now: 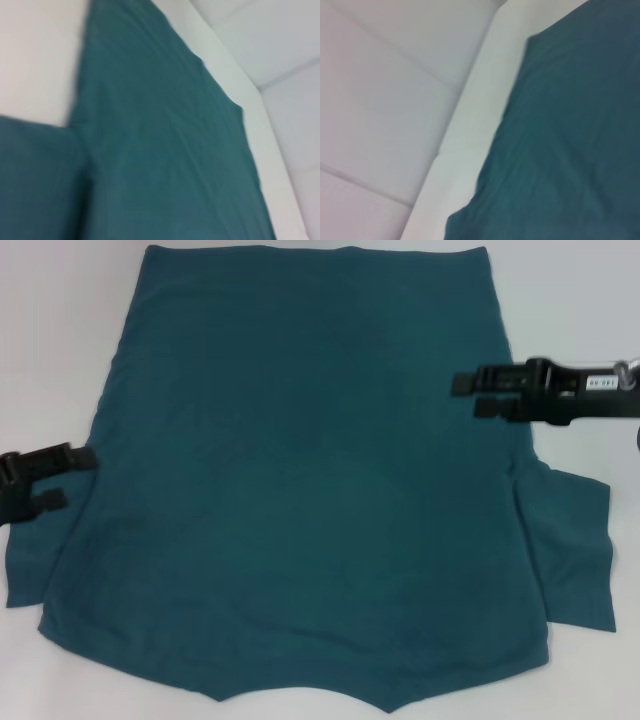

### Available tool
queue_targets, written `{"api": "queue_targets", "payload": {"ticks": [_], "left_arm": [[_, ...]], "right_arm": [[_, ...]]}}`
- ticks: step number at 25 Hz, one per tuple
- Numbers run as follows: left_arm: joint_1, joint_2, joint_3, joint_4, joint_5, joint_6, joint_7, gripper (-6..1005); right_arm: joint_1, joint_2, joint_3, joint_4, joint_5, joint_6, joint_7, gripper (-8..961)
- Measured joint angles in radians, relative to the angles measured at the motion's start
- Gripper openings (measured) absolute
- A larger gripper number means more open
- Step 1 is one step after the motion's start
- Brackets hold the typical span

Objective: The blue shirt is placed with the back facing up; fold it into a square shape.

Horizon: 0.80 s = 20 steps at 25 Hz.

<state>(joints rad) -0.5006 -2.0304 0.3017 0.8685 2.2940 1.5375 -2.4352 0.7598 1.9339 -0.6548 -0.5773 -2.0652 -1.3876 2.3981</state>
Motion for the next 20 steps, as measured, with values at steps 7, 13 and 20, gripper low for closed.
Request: {"api": "queue_targets", "payload": {"ticks": [7,13,20], "left_arm": [[0.054,-0.008,-0.025,-0.016,0.003,-0.103,-0.022,917],[0.079,-0.015,-0.034,-0.017,0.008,-0.169,-0.016,916],[0.089,-0.019,-0.034,-0.041,0.034,-0.220,0.033,916]], "right_arm": [[0.027,-0.023,0.000,0.022,0.001,0.027,0.038,700],[0.028,-0.022,-0.001,0.032,0.002,0.030,0.041,699],[0.018,-0.020,0.001,0.033,0.002,0.030,0.042,701]]}}
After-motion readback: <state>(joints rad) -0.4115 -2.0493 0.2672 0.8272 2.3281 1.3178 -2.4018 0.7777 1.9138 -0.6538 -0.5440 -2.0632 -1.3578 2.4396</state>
